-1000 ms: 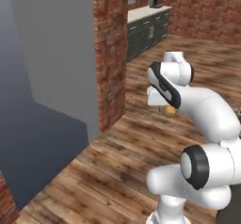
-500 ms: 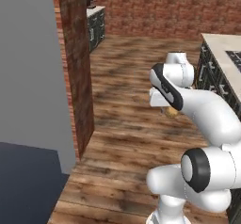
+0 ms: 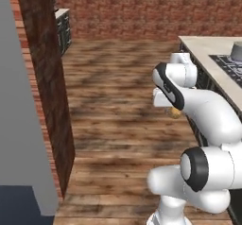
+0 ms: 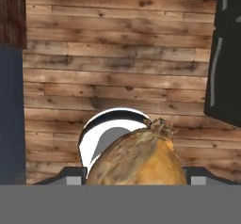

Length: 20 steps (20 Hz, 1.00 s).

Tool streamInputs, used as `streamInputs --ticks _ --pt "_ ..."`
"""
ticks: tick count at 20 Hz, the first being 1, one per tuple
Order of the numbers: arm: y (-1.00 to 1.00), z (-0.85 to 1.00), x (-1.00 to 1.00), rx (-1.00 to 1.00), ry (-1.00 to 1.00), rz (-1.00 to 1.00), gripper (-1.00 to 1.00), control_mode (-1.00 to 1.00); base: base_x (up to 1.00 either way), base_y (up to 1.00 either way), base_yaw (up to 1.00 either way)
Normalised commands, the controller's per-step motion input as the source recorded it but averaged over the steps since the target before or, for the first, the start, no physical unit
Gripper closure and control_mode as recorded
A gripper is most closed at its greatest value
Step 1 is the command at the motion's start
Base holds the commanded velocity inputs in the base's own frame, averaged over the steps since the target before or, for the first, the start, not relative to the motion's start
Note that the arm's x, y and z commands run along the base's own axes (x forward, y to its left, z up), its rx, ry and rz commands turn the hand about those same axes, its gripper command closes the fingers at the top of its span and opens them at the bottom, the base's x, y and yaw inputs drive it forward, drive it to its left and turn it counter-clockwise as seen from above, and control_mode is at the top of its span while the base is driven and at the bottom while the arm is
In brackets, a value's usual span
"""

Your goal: Turn on the burner for the pot on the stove. Wait thirty seconds for the pot to heat up. Then add the onion to the pot.

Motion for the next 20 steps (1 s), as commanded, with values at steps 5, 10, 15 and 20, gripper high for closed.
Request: streamInputs --ticks 5,10,15,20 --pt "0.00 0.00 0.00 0.00 0.00 0.00 1.00 1.00 1.00 0.09 -0.30" --pt "0.00 0.00 0.00 0.00 0.00 0.00 1.00 1.00 1.00 0.26 -0.35" --pt "0.00 0.00 0.00 0.00 0.00 0.00 1.00 1.00 1.00 0.41 -0.38" --pt "0.00 0.00 0.00 0.00 0.00 0.00 1.00 1.00 1.00 0.29 -0.38"
